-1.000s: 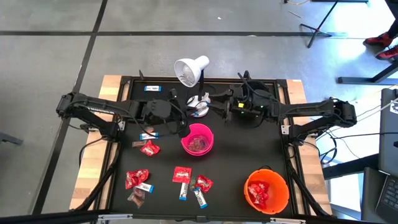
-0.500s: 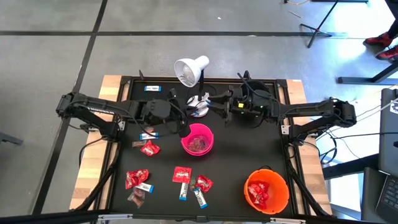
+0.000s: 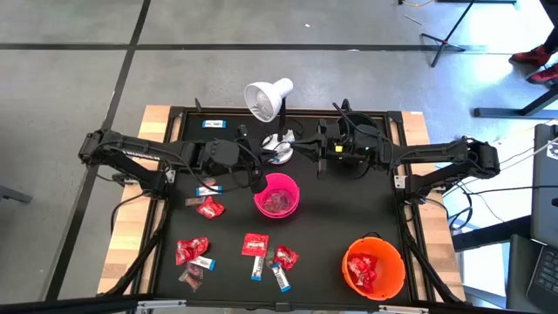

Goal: Sort candy
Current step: Put the white chocolate bar into the black bucket

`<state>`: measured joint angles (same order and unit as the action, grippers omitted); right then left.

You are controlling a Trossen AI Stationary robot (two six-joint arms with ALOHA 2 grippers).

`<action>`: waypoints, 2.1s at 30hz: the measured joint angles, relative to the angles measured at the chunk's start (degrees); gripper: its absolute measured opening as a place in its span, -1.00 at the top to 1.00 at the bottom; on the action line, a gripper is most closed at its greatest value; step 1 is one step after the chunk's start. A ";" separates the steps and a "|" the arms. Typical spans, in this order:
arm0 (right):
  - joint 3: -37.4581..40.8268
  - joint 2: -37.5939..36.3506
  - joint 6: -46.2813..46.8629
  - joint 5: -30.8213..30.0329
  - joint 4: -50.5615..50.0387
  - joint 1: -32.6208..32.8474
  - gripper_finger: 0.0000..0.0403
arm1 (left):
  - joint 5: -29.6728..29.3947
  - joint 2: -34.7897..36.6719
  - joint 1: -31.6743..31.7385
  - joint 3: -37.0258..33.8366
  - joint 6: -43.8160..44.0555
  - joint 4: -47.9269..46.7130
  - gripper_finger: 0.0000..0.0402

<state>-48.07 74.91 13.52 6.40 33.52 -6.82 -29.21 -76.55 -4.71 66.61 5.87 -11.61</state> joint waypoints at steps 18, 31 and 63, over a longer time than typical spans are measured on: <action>0.11 -13.11 -7.39 -8.91 -14.61 -0.42 1.00 | -0.25 6.81 -0.97 0.00 -0.31 -0.16 0.35; 0.08 -30.01 -8.88 -53.57 -50.23 -0.42 1.00 | -0.35 8.76 -1.71 0.00 -1.97 -0.73 0.30; 0.00 -29.74 2.42 -51.80 -65.39 -0.34 -0.03 | -9.44 8.72 -1.07 0.00 -3.35 -8.98 0.30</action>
<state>-48.07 45.17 15.93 -45.39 -31.88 -7.16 -38.65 -67.83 -5.78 66.61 2.52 -20.59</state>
